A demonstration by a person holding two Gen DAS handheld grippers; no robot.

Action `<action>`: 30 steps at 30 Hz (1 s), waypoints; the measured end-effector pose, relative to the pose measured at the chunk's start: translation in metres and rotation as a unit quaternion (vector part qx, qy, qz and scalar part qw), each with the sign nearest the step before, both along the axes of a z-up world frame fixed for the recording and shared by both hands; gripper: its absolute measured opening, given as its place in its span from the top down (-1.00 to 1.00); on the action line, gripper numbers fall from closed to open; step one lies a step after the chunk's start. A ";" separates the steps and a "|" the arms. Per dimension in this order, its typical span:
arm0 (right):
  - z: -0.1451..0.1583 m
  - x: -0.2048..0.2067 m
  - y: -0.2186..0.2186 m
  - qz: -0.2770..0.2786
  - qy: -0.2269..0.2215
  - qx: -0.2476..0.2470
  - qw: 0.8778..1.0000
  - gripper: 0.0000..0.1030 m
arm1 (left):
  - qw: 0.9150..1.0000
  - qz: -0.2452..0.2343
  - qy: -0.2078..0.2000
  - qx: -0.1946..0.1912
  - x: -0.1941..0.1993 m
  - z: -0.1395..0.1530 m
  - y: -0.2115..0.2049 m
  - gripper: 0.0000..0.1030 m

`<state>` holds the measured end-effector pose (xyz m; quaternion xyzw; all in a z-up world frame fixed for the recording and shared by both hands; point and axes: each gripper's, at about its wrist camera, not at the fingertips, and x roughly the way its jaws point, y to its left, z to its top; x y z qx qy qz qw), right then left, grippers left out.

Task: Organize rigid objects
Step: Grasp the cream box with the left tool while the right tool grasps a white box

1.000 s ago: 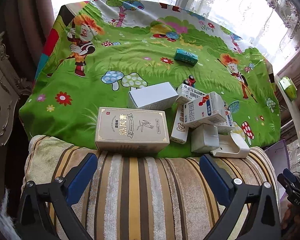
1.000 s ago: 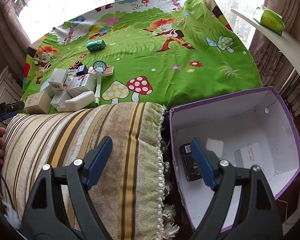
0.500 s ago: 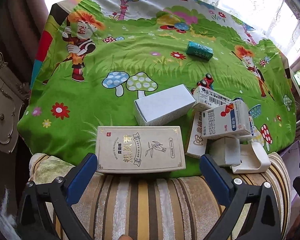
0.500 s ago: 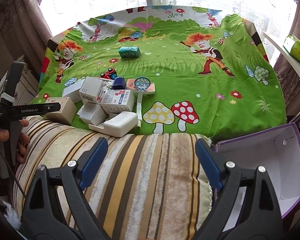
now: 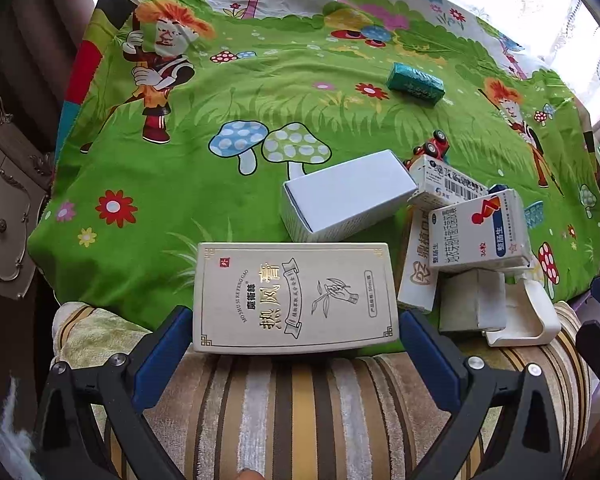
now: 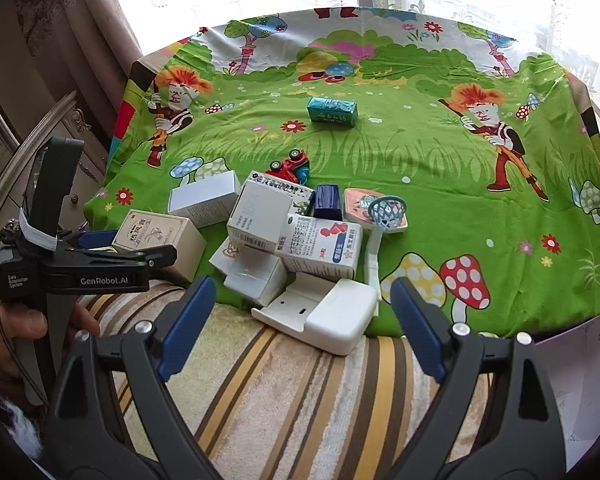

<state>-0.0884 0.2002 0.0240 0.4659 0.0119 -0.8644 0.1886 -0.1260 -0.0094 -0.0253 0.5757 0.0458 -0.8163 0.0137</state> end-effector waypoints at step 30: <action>-0.020 -0.043 -0.056 0.015 -0.023 -0.027 0.999 0.11 | 0.995 0.039 0.071 0.051 0.031 0.011 -0.021 -0.95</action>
